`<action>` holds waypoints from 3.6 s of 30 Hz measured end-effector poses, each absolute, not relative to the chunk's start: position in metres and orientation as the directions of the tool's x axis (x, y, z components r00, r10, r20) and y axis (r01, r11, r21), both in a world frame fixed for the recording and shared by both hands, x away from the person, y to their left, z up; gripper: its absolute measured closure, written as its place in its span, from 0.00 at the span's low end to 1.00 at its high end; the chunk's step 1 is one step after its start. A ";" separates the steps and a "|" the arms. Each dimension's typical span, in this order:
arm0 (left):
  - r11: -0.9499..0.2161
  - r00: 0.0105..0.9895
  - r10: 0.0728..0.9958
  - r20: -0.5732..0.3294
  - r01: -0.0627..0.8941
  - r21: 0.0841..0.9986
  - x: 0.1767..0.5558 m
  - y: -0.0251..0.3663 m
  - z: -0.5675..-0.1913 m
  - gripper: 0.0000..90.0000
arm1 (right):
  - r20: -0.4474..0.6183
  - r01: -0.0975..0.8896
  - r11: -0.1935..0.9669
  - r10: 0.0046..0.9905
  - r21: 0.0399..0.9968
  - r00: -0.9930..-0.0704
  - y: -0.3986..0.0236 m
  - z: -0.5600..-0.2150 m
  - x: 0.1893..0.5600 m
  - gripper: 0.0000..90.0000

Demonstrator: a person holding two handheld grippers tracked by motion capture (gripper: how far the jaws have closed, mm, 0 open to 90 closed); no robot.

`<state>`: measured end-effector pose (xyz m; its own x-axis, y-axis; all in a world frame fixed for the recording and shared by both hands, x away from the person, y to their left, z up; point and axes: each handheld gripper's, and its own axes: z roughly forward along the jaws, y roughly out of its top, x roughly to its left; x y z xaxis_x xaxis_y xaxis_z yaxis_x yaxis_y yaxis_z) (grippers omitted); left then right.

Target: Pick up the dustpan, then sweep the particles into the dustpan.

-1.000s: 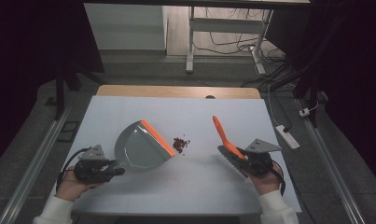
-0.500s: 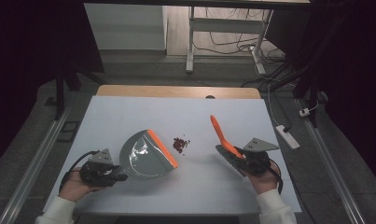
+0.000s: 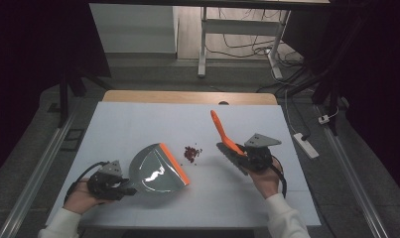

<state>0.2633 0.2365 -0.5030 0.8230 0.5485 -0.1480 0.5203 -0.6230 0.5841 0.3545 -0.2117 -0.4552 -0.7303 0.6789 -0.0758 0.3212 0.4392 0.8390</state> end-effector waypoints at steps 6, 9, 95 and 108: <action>-0.623 0.819 0.548 -0.167 0.533 0.573 0.263 0.235 -0.503 0.69 | -0.088 0.313 0.457 0.667 0.833 -0.740 -0.198 -0.454 0.361 0.77; -0.626 0.820 0.547 -0.169 0.534 0.568 0.264 0.235 -0.504 0.69 | -0.086 0.312 0.456 0.665 0.833 -0.742 -0.192 -0.453 0.367 0.77; -0.628 0.801 0.552 -0.233 0.583 0.516 0.280 0.224 -0.517 0.69 | -0.089 0.276 0.627 0.486 0.729 -0.869 -0.084 -0.488 0.391 0.77; -0.627 0.801 0.551 -0.234 0.582 0.517 0.280 0.224 -0.518 0.69 | -0.091 0.260 0.630 0.468 0.732 -0.879 -0.074 -0.490 0.382 0.77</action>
<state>0.2798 0.2239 -0.5176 0.8010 0.5509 -0.2341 0.5825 -0.6273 0.5170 0.3821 -0.0740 -0.4900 -0.8790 0.4681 -0.0907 0.2599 0.6298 0.7320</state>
